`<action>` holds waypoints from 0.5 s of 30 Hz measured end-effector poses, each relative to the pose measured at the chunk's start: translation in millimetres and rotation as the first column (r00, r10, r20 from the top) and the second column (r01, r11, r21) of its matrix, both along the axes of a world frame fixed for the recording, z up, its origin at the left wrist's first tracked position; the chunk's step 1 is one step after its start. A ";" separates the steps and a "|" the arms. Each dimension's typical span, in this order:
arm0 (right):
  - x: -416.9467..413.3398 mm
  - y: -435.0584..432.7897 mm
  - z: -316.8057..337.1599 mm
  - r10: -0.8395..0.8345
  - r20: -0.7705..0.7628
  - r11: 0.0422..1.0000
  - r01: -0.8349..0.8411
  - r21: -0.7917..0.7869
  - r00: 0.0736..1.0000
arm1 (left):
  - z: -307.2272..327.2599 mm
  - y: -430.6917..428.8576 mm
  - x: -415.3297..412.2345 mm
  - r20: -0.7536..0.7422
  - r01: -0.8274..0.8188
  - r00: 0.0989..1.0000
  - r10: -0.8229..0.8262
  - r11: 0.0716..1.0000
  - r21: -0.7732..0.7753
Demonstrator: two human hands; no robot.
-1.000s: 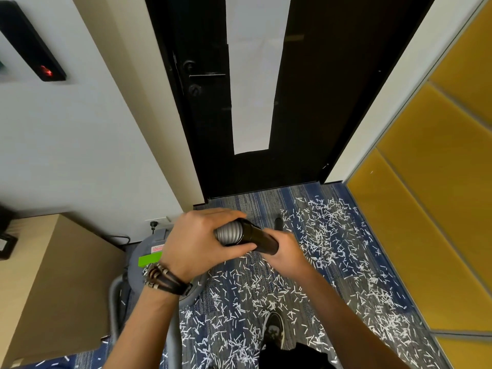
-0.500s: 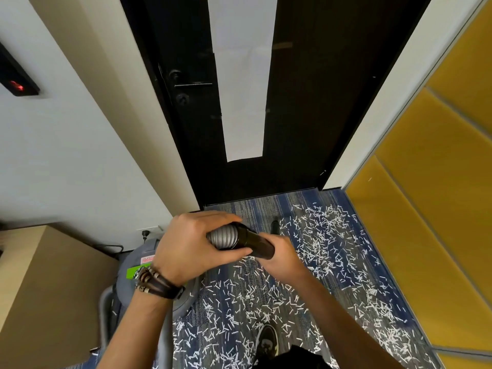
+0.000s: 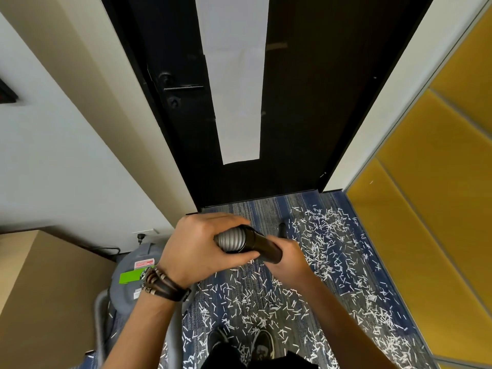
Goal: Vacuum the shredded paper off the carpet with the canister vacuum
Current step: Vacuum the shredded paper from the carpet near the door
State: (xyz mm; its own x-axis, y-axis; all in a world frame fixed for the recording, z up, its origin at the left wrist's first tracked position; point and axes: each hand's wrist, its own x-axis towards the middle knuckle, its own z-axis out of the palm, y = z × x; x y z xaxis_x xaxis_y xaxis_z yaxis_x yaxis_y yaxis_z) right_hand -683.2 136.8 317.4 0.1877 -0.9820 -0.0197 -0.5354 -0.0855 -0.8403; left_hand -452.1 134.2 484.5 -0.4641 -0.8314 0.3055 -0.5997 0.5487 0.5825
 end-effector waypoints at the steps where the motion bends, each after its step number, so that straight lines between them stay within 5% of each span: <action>1: 0.4 -0.9 -0.5 -0.001 -0.004 1.000 0.001 0.004 1.000 | 0.0 -2.0 -0.1 -0.002 0.001 1.000 -0.001 1.000 0.005; 15: 0.5 -64.4 8.7 -0.052 -0.046 0.995 0.048 -0.082 0.998 | -10.4 -71.5 6.5 0.002 0.040 0.999 -0.040 0.999 0.021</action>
State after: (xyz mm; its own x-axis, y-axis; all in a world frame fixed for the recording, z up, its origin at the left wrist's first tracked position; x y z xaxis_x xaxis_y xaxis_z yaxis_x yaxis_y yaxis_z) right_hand -682.7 72.3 326.1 0.1396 -0.9888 0.0526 -0.5802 -0.1247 -0.8048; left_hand -445.6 62.7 474.2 -0.4976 -0.8185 0.2870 -0.5790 0.5598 0.5927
